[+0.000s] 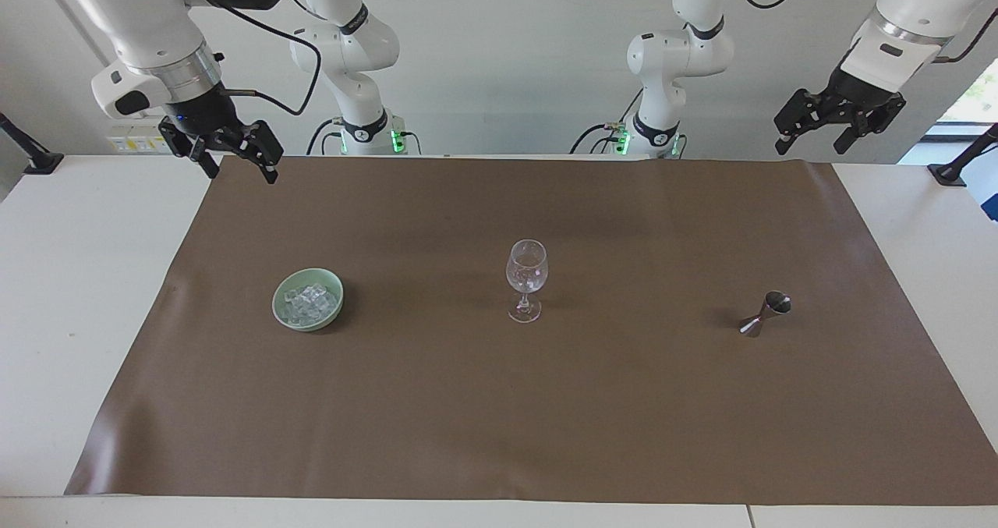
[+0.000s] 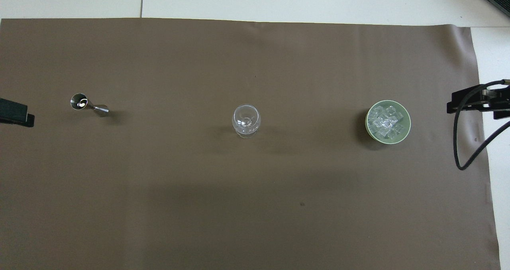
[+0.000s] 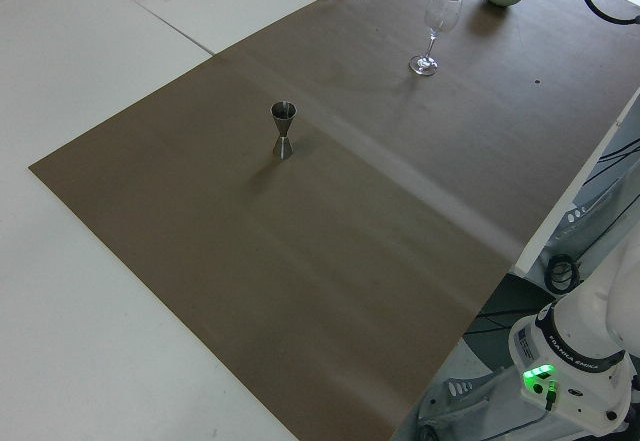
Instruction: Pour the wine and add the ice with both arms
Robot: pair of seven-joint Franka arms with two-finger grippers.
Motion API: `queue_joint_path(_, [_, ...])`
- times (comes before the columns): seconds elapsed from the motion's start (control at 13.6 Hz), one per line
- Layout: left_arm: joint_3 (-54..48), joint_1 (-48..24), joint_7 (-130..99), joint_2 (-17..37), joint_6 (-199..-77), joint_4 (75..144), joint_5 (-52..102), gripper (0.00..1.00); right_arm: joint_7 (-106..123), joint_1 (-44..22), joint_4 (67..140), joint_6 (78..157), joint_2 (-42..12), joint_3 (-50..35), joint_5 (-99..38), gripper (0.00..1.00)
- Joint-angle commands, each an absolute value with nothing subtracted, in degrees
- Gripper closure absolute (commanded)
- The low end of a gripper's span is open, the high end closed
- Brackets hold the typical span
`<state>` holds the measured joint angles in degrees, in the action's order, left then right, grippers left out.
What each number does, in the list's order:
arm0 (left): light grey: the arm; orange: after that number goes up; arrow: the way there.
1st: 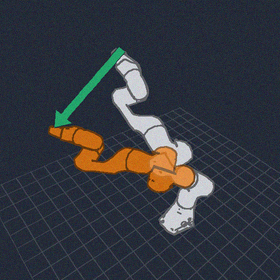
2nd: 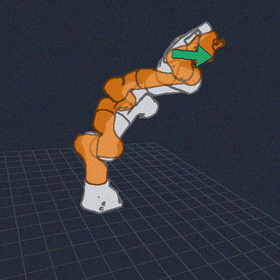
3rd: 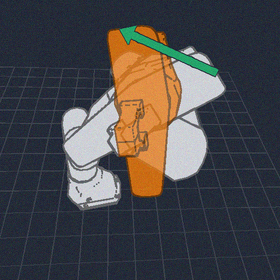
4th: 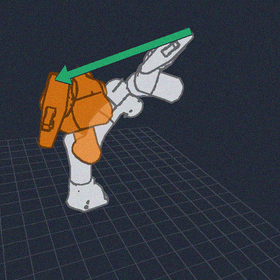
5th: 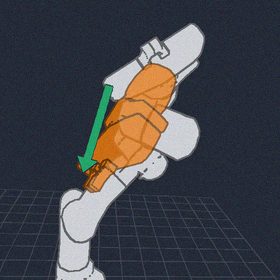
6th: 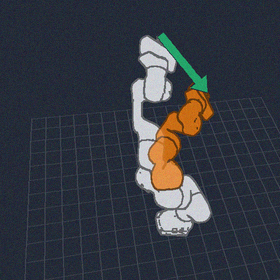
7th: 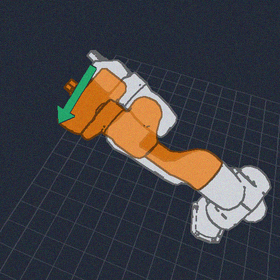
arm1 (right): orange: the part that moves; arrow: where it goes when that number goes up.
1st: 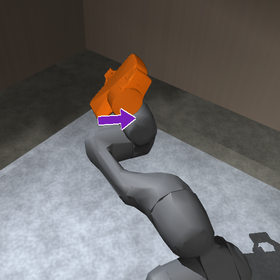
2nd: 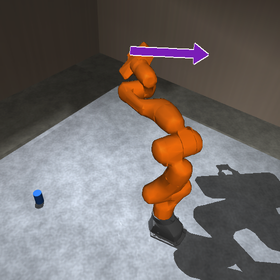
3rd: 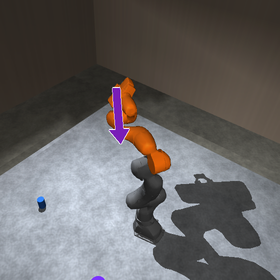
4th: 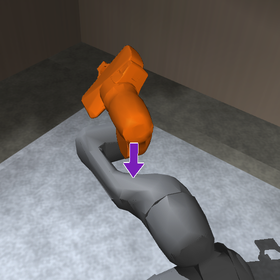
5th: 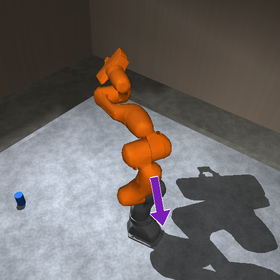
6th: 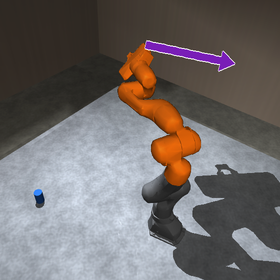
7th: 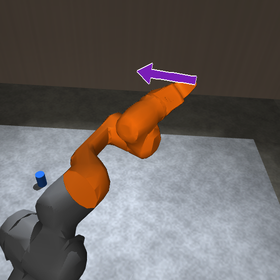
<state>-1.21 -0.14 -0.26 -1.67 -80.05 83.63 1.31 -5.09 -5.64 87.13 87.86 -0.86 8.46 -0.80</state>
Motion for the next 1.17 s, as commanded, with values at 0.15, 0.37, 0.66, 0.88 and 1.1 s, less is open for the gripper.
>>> queue_joint_path(0.15, [-2.20,0.79,-0.53,-2.46,-79.54,84.29,0.88,0.00,-4.04,-5.19,87.98,87.54,0.09,8.35,-1.05,0.00])
queue_joint_path(0.37, [-2.11,0.36,-0.61,-2.72,-78.92,84.29,0.97,0.00,-4.04,-5.19,87.98,87.54,0.09,8.35,-1.05,0.00])
queue_joint_path(0.66, [-2.11,0.18,-0.62,-2.72,-79.28,84.29,0.97,0.00,-4.04,-5.19,87.98,87.54,0.09,8.35,-1.05,0.00])
queue_joint_path(0.88, [-2.11,0.18,-0.62,-2.81,-78.84,84.38,0.97,0.00,-4.04,-5.19,87.98,87.54,0.09,8.35,-1.05,0.00])
queue_joint_path(1.1, [-2.11,0.44,-0.44,-2.81,-78.92,84.29,1.05,0.00,-4.04,-5.19,87.98,87.54,0.09,8.35,-1.05,0.00])
